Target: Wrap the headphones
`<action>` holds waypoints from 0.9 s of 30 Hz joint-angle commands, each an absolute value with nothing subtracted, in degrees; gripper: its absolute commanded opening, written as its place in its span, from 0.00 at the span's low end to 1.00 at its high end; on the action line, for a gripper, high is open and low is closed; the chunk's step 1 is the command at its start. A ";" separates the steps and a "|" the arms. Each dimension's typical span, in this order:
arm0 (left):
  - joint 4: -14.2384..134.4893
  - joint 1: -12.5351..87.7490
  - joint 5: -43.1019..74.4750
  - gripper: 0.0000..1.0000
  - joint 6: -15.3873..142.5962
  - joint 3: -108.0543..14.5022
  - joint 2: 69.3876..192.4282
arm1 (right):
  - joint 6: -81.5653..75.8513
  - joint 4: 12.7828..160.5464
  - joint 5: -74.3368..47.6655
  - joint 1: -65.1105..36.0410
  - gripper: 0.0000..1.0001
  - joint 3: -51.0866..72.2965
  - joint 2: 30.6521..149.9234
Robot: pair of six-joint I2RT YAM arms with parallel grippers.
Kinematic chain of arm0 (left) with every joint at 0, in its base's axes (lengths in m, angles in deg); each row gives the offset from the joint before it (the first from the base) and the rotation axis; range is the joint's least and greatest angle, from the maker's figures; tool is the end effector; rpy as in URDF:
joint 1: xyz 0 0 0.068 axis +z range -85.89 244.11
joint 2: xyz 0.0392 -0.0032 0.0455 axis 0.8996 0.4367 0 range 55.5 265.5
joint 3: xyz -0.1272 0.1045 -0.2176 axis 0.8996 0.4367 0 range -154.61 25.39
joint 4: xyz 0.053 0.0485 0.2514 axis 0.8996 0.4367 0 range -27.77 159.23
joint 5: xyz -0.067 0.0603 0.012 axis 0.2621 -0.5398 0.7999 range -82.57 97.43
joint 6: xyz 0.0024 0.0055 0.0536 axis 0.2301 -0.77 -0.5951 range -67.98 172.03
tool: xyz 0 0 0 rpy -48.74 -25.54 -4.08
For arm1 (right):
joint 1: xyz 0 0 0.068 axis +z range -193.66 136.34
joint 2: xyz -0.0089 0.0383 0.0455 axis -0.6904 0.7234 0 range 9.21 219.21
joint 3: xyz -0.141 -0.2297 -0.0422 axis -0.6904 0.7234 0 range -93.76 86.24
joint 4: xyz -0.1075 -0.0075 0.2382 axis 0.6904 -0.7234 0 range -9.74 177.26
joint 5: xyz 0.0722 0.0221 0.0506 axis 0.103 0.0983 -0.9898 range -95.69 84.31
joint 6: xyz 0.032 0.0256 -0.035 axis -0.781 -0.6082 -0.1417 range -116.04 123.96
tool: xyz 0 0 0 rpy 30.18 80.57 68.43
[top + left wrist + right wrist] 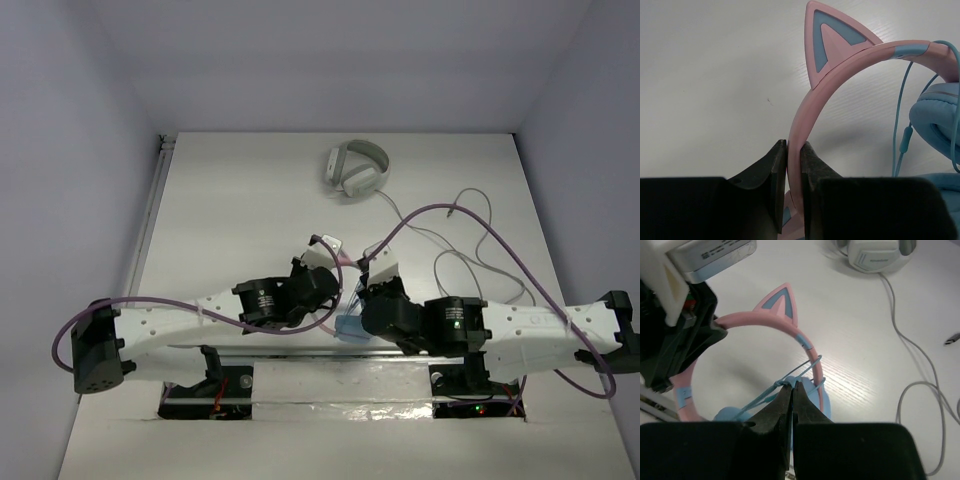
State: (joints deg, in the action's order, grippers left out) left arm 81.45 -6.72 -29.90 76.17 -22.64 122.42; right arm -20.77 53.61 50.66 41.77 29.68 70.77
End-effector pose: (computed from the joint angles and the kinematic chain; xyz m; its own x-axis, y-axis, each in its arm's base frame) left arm 0.1019 -0.2274 0.2707 -0.4281 0.2406 -0.8711 0.4594 0.8880 0.0195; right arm 0.0469 0.2138 0.3255 -0.2546 -0.2761 -0.9268 -0.4338 0.8891 -0.1457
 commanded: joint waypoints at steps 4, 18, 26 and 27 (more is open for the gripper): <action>84.81 -7.00 -25.28 0.00 76.11 -26.90 117.03 | -18.10 54.74 57.14 38.70 0.00 27.35 72.75; 89.47 -7.00 -21.93 0.00 75.32 -29.62 111.58 | -17.58 57.03 63.64 35.09 0.00 27.97 75.65; 90.97 -7.00 -22.46 0.00 73.91 -33.23 111.75 | -15.73 59.31 65.07 33.86 0.00 27.53 77.32; 90.62 -7.00 -21.85 0.00 73.74 -33.75 111.75 | -15.38 59.83 63.93 33.86 0.00 27.70 77.67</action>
State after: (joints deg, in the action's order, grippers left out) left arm 92.07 -6.68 -23.36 74.40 -29.76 113.85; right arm -16.56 57.31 59.93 34.99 29.68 76.87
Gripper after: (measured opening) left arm 0.102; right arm 0.025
